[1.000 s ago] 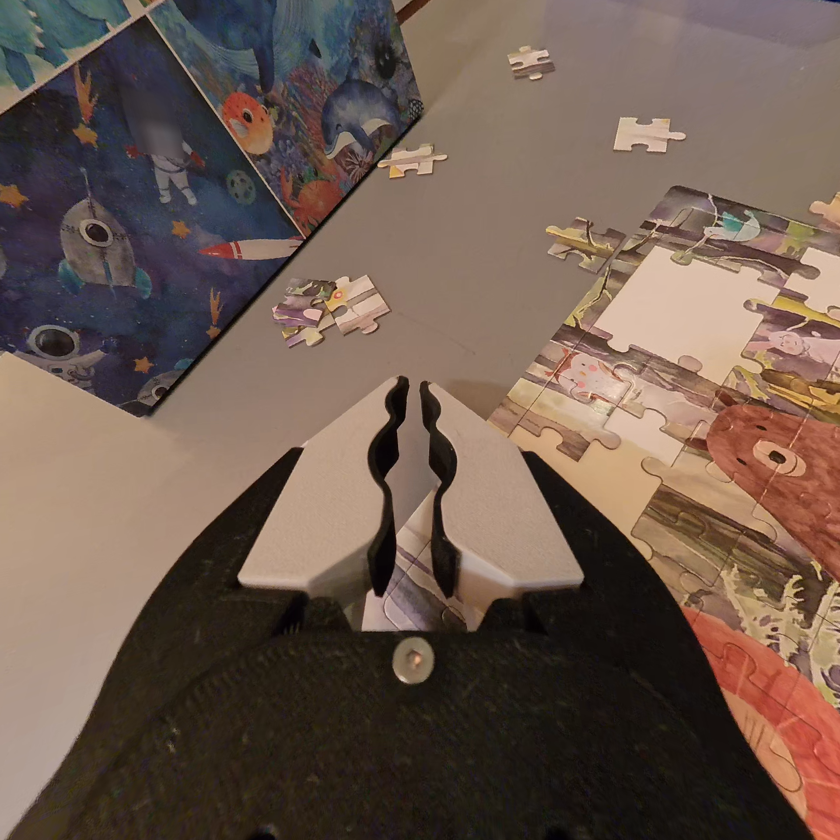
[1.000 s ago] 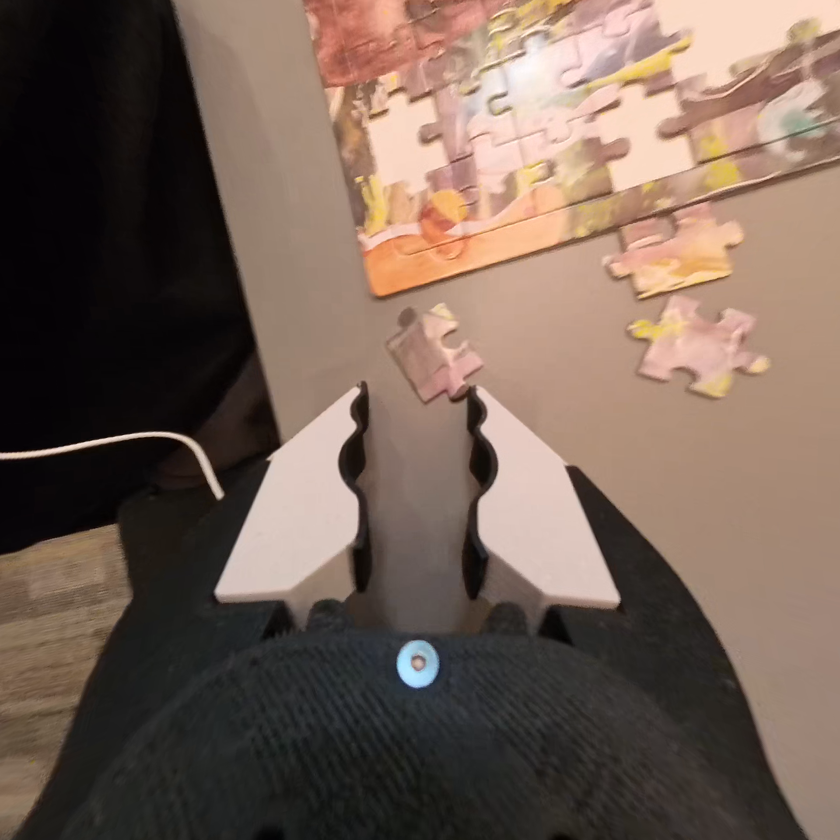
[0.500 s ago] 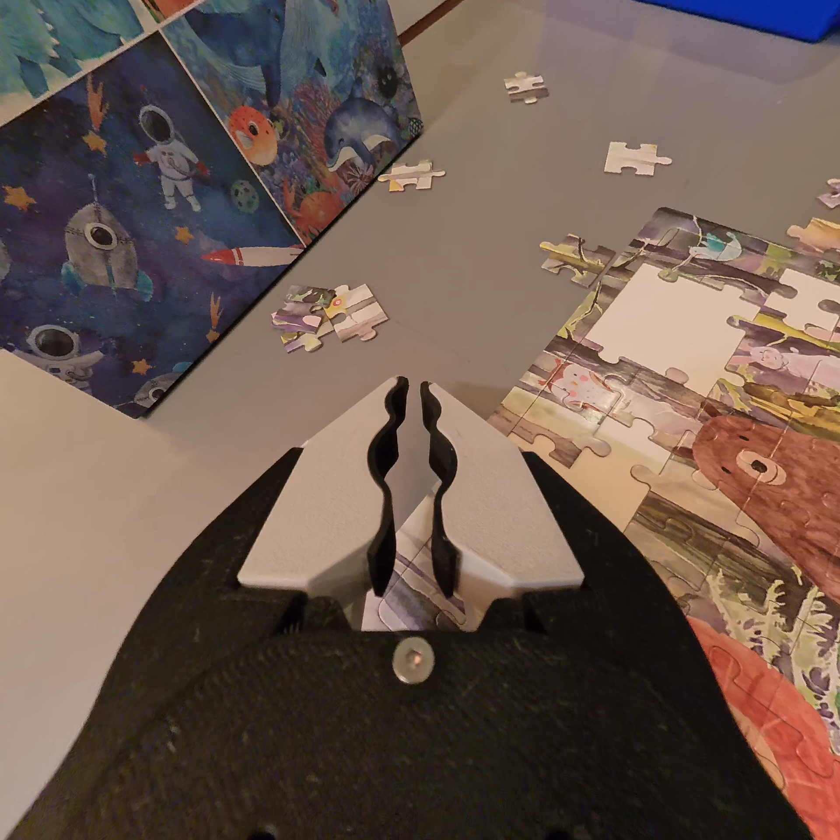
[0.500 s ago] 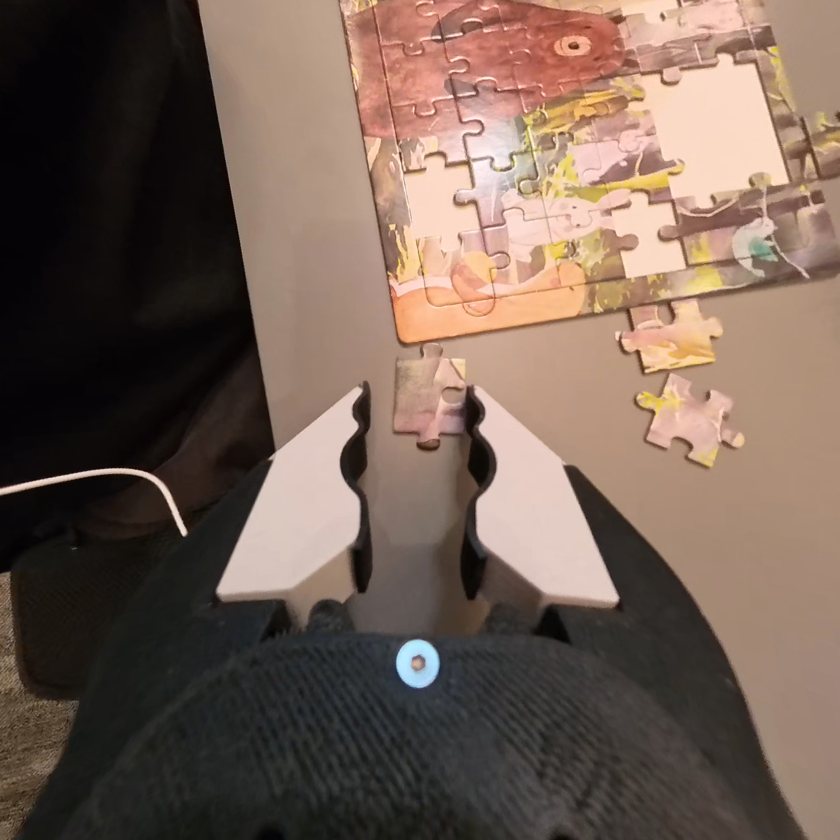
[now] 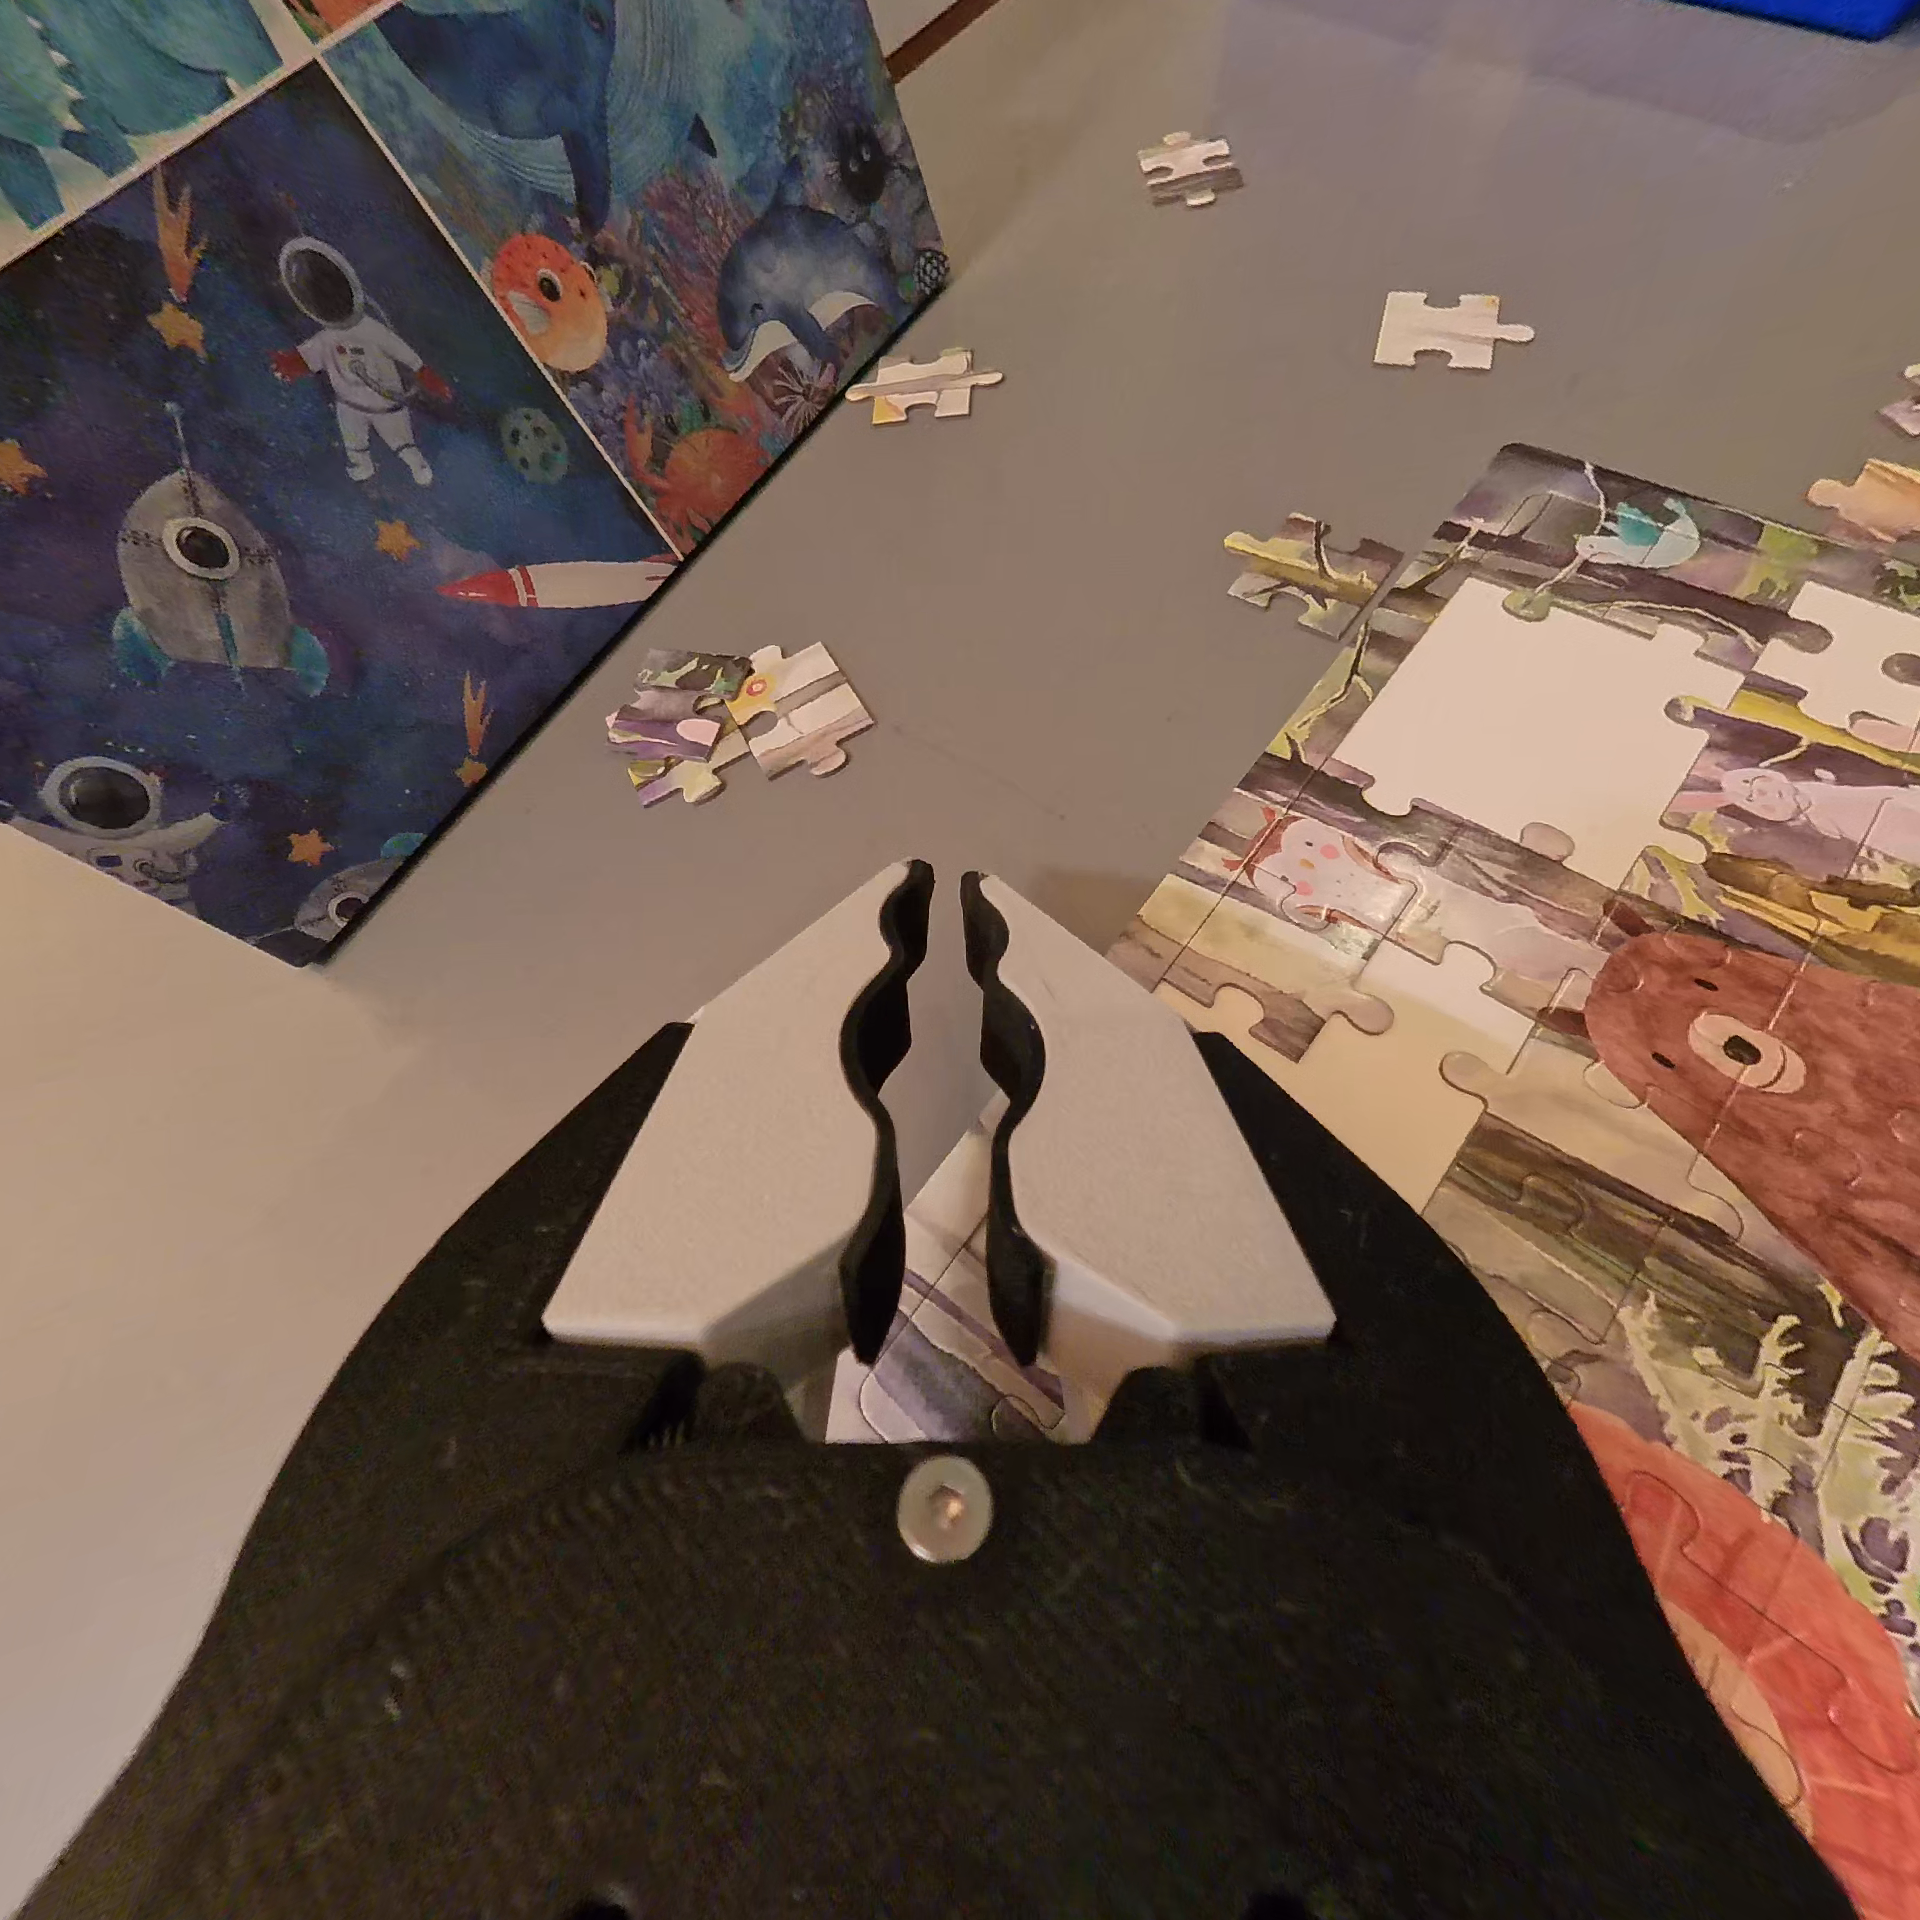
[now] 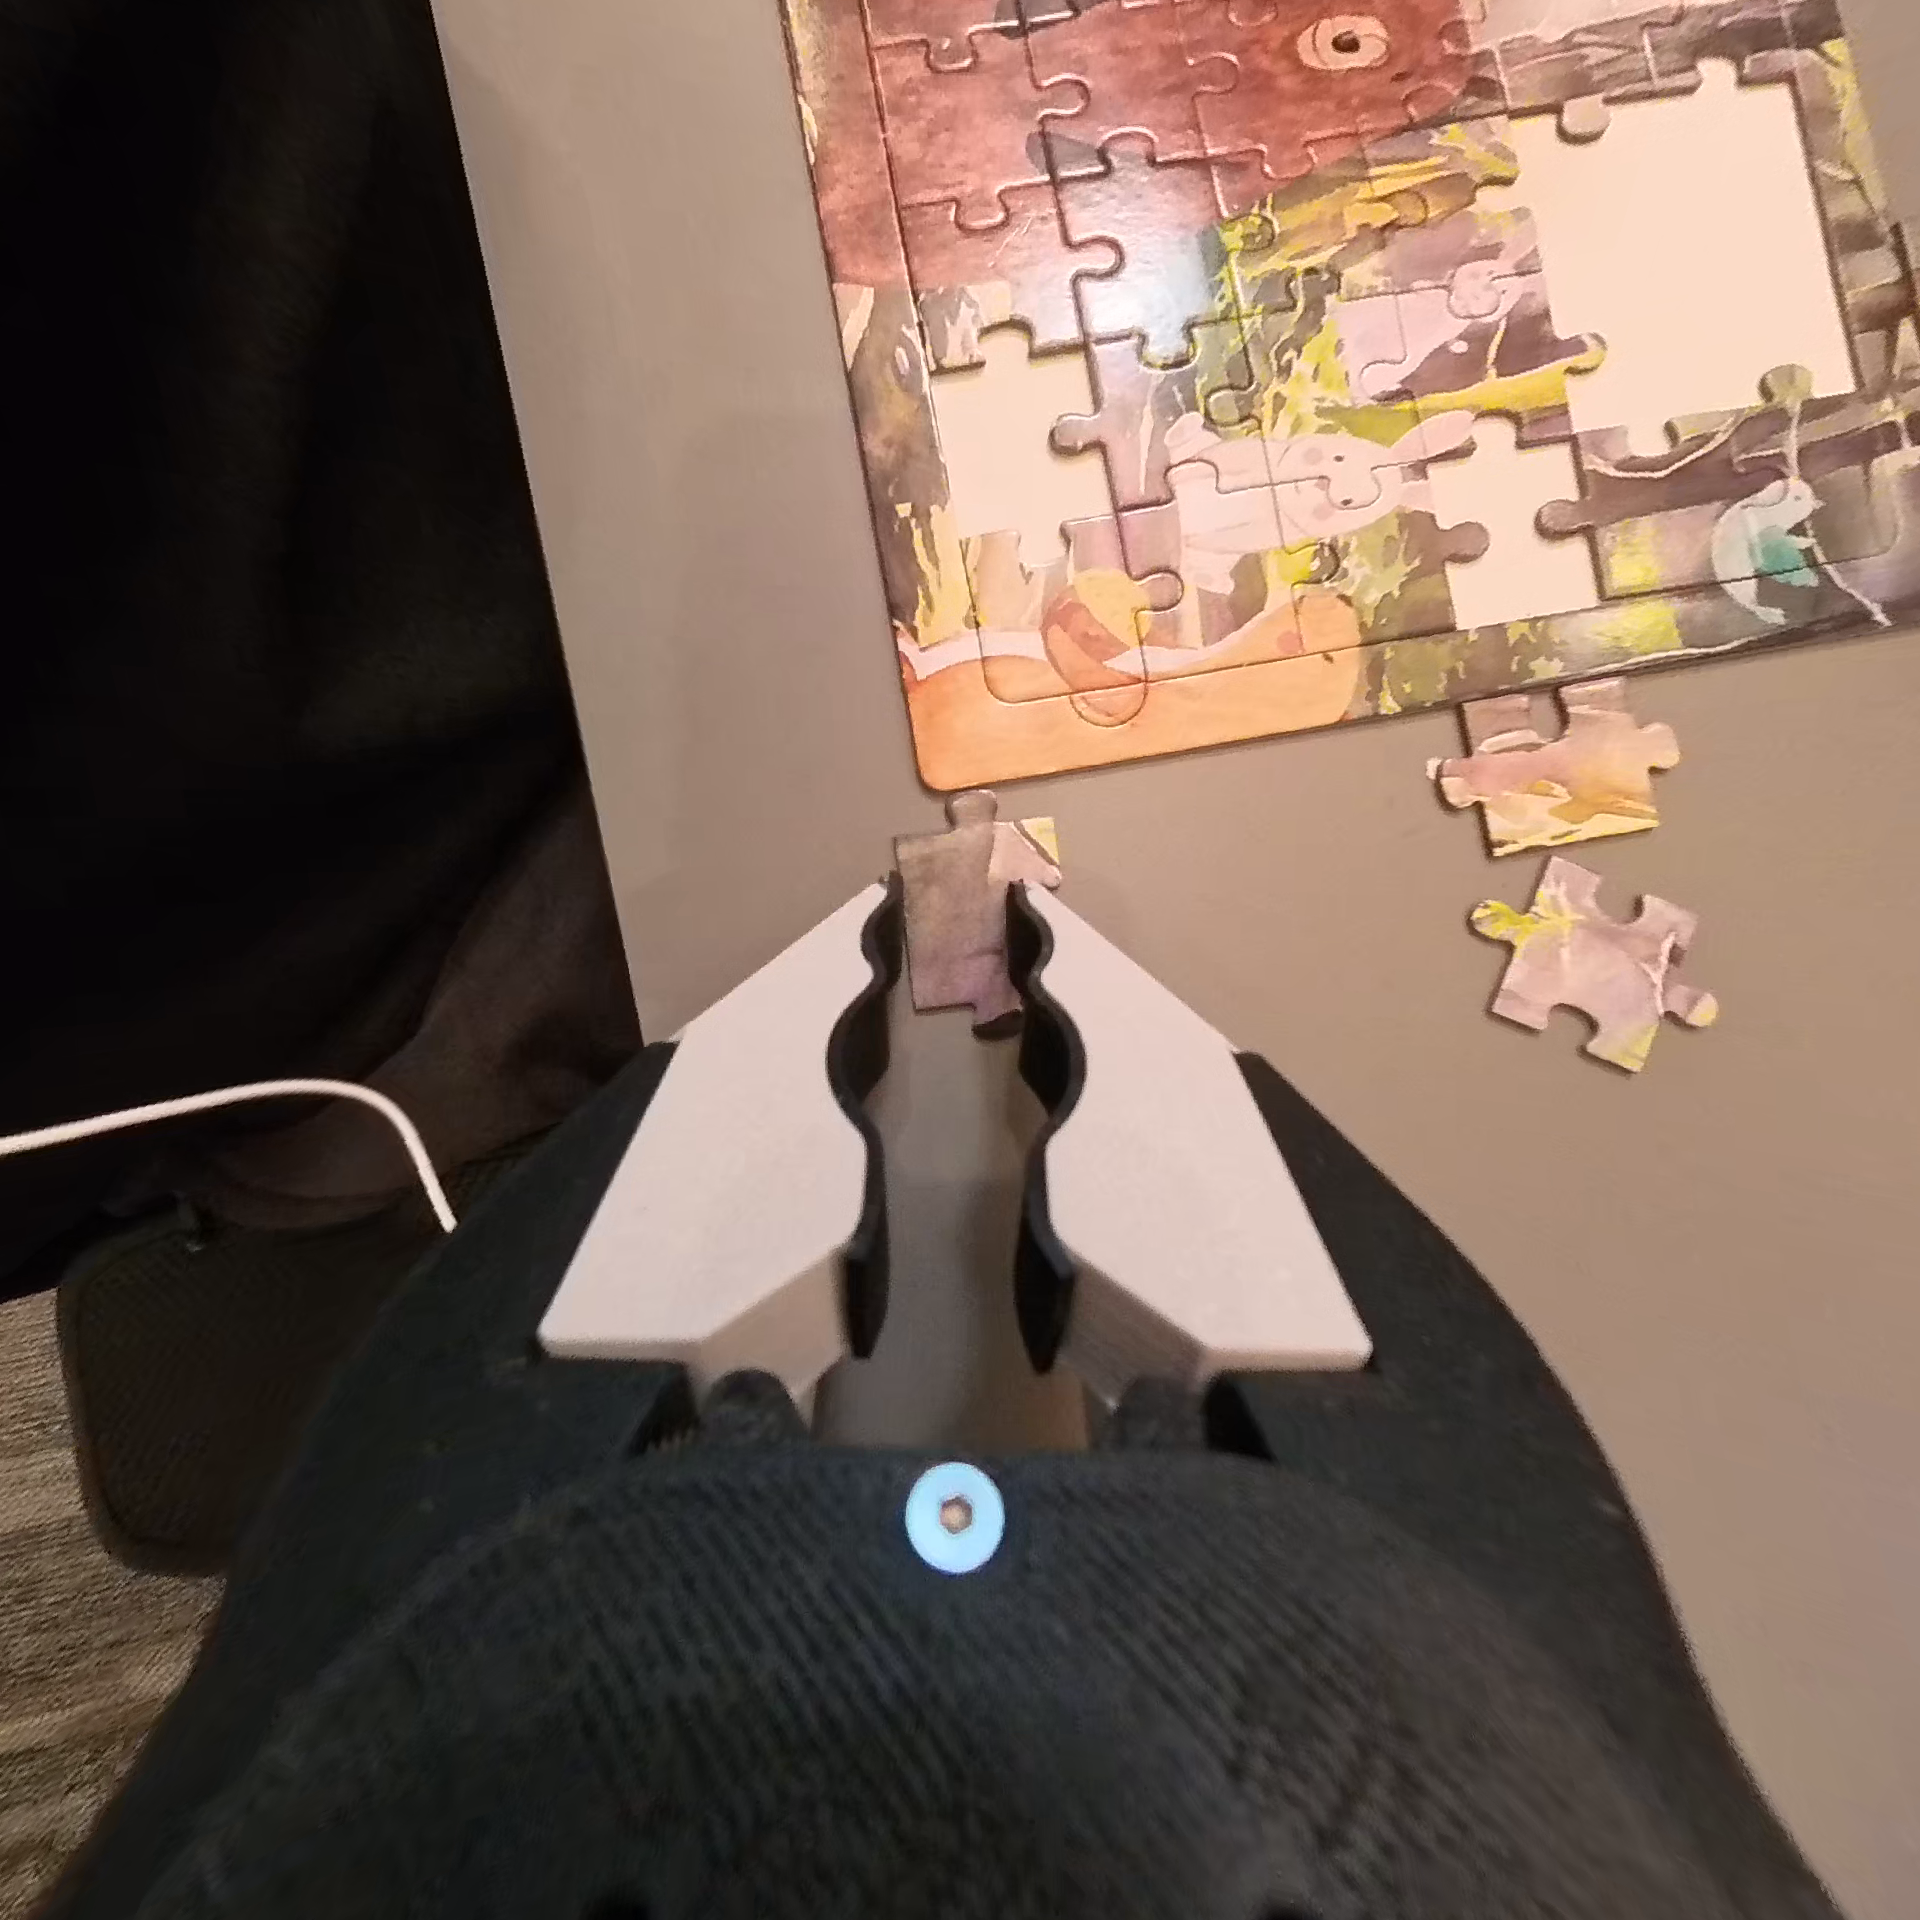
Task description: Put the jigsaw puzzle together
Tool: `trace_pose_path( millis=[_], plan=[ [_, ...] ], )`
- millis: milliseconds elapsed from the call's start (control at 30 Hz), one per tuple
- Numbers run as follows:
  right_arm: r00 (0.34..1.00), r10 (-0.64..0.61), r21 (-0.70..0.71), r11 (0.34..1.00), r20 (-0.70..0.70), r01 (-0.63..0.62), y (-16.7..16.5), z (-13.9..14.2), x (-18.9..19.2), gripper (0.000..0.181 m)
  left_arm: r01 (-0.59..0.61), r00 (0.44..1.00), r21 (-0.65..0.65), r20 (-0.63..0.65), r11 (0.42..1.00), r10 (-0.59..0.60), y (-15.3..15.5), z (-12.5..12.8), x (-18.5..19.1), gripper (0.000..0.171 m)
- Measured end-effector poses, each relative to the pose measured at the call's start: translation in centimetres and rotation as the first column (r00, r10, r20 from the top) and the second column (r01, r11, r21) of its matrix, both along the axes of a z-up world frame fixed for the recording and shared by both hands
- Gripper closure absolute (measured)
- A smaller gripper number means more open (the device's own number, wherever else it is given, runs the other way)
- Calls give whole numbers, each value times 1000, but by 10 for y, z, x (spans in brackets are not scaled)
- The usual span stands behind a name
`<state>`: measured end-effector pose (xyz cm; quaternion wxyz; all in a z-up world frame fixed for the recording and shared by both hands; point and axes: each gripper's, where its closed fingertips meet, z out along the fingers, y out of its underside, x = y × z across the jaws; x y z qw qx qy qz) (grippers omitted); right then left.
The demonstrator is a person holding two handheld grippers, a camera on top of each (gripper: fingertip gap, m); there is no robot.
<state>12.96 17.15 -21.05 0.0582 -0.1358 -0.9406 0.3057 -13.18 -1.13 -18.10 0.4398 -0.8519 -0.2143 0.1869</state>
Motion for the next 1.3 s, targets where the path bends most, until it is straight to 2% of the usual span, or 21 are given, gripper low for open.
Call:
trace_pose_path(
  millis=[133, 267, 467, 600, 700, 1300],
  plan=[
    [1000, -14, -15, 1000, 3, 14, 1, 2, 1, 163, -4, 1000, 16, 7, 1000, 4, -1, 2, -1, 167],
    [1000, -26, -79, 997, -8, 25, -2, 16, -1, 163, -6, 1000, 23, 9, 1000, 6, -1, 2, -1, 167],
    [998, 30, -156, 987, -51, -38, -39, 34, -9, 162, -4, 1000, 7, 4, 1000, 4, -1, 1, -1, 167],
    [996, 84, -165, 982, -27, -87, -71, 25, -18, 162, -6, 1000, 9, 0, 1000, 6, -1, 1, -1, 167],
    [996, 87, -137, 987, 3, -86, -81, 13, -26, 163, -6, 1000, 18, 4, 1000, 6, -1, 2, -1, 167],
    [997, 82, -17, 996, -4, -82, -86, 4, -34, 162, 4, 1000, 3, 0, 1000, -4, 1, 0, 0, 167]
  ],
)
